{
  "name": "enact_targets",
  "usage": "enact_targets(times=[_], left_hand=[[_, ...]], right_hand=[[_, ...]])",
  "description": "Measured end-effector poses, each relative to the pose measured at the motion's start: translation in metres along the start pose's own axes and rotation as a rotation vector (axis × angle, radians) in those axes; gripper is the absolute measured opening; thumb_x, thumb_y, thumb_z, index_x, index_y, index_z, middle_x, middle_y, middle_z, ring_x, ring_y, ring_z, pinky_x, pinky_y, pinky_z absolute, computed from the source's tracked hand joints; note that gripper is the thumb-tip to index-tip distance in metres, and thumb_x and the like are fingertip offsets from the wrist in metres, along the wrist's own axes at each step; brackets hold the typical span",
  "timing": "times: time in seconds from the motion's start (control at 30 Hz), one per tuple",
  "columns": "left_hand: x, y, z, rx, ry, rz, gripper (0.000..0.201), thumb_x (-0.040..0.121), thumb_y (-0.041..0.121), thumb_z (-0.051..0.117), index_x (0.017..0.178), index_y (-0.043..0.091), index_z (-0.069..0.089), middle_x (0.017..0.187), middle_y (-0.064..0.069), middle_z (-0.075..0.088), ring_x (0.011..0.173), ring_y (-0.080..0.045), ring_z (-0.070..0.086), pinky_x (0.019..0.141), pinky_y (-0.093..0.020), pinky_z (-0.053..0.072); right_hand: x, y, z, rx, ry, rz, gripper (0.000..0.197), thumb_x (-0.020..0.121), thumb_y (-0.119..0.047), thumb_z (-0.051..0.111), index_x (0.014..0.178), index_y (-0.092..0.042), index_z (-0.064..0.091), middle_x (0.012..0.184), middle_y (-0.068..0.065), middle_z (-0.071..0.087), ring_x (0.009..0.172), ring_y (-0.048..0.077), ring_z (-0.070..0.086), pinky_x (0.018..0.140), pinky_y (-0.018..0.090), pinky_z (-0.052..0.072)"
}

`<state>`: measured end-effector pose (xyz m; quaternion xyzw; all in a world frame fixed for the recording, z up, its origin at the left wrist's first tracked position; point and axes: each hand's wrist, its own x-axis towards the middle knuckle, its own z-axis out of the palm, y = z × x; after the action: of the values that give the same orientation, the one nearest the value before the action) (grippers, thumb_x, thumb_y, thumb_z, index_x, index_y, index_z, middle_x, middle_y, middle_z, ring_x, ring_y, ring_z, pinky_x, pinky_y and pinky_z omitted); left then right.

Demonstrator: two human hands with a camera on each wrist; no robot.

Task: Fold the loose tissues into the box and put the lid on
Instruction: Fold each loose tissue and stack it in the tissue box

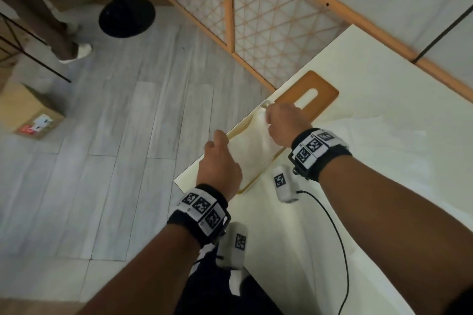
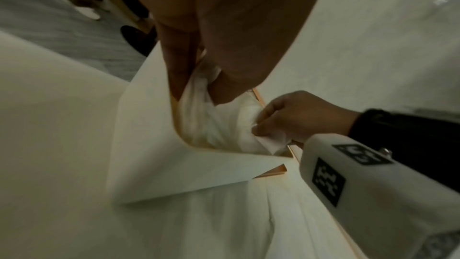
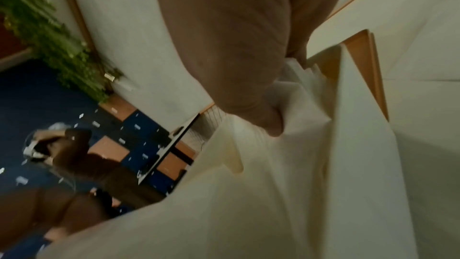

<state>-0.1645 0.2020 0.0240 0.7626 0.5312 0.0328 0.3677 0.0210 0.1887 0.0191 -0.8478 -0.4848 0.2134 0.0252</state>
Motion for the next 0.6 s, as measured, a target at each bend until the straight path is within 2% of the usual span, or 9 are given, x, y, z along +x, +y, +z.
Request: enact_targets(times=[0.07, 0.1, 0.2, 0.3, 0.37, 0.4, 0.43, 0.5, 0.6], left_hand=[[0.004, 0.003, 0.002, 0.12, -0.04, 0.036, 0.049, 0.084, -0.007, 0.051, 0.122, 0.017, 0.035, 0.104, -0.006, 0.045, 0.064, -0.011, 0.047, 0.049, -0.019, 0.034], [0.006, 0.004, 0.003, 0.171, -0.062, 0.048, 0.05, 0.083, -0.007, 0.052, 0.124, 0.018, 0.036, 0.106, -0.007, 0.044, 0.064, -0.014, 0.047, 0.052, -0.021, 0.037], [0.01, 0.003, 0.005, 0.283, -0.106, 0.06, 0.044, 0.08, -0.005, 0.055, 0.114, 0.018, 0.039, 0.11, -0.007, 0.038, 0.067, -0.018, 0.046, 0.058, -0.028, 0.042], [0.01, -0.005, 0.005, 0.441, -0.031, 0.166, 0.04, 0.074, -0.004, 0.055, 0.108, 0.015, 0.045, 0.107, -0.006, 0.035, 0.081, -0.018, 0.04, 0.067, -0.029, 0.047], [0.009, -0.009, 0.004, 0.475, 0.065, 0.308, 0.037, 0.073, -0.004, 0.056, 0.107, 0.011, 0.056, 0.102, -0.006, 0.041, 0.086, -0.022, 0.04, 0.075, -0.033, 0.049], [0.009, -0.01, 0.005, 0.479, 0.067, 0.376, 0.035, 0.074, -0.003, 0.058, 0.106, 0.01, 0.061, 0.102, -0.006, 0.046, 0.089, -0.024, 0.044, 0.077, -0.034, 0.048], [0.011, -0.009, 0.005, 0.493, 0.015, 0.424, 0.033, 0.079, -0.001, 0.058, 0.109, 0.011, 0.064, 0.103, -0.006, 0.052, 0.094, -0.025, 0.047, 0.08, -0.034, 0.047], [0.018, -0.005, 0.009, 0.554, -0.184, 0.419, 0.032, 0.088, 0.007, 0.056, 0.117, 0.015, 0.065, 0.111, -0.005, 0.057, 0.107, -0.026, 0.049, 0.091, -0.035, 0.046], [0.03, 0.002, 0.016, 0.729, -0.396, 0.311, 0.036, 0.089, 0.026, 0.058, 0.124, 0.021, 0.061, 0.117, -0.004, 0.052, 0.115, -0.029, 0.047, 0.098, -0.043, 0.045]], right_hand=[[0.004, -0.002, 0.005, -0.069, -0.023, 0.003, 0.01, 0.092, 0.0, 0.052, 0.094, -0.009, 0.055, 0.08, 0.006, 0.056, 0.083, 0.031, 0.063, 0.073, 0.04, 0.055], [0.004, -0.003, 0.007, -0.095, -0.036, 0.0, 0.011, 0.092, 0.001, 0.051, 0.092, -0.01, 0.052, 0.079, 0.006, 0.055, 0.081, 0.03, 0.061, 0.071, 0.039, 0.053], [0.005, -0.004, 0.012, -0.151, -0.071, -0.006, 0.014, 0.094, 0.001, 0.048, 0.1, -0.009, 0.057, 0.083, 0.007, 0.051, 0.076, 0.027, 0.052, 0.068, 0.036, 0.045], [0.002, -0.003, 0.012, -0.164, -0.109, -0.029, 0.015, 0.096, -0.003, 0.046, 0.103, -0.011, 0.057, 0.09, 0.007, 0.053, 0.078, 0.026, 0.049, 0.07, 0.036, 0.044], [-0.003, -0.002, 0.008, -0.13, -0.116, -0.056, 0.006, 0.095, -0.008, 0.048, 0.094, -0.013, 0.051, 0.096, 0.009, 0.055, 0.081, 0.026, 0.051, 0.071, 0.035, 0.044], [-0.006, -0.001, 0.005, -0.117, -0.091, -0.08, 0.003, 0.094, -0.011, 0.051, 0.092, -0.013, 0.05, 0.098, 0.009, 0.055, 0.085, 0.027, 0.052, 0.072, 0.036, 0.045], [-0.01, -0.001, 0.003, -0.135, -0.047, -0.115, 0.003, 0.093, -0.014, 0.054, 0.093, -0.012, 0.052, 0.1, 0.01, 0.054, 0.092, 0.029, 0.053, 0.076, 0.037, 0.047], [-0.016, -0.004, 0.003, -0.242, 0.009, -0.188, 0.013, 0.09, -0.017, 0.056, 0.101, -0.011, 0.06, 0.108, 0.011, 0.054, 0.104, 0.032, 0.05, 0.086, 0.041, 0.049], [-0.013, -0.013, 0.008, -0.267, -0.146, -0.197, 0.025, 0.089, -0.014, 0.057, 0.114, -0.013, 0.059, 0.109, 0.008, 0.054, 0.097, 0.029, 0.055, 0.086, 0.04, 0.052]])
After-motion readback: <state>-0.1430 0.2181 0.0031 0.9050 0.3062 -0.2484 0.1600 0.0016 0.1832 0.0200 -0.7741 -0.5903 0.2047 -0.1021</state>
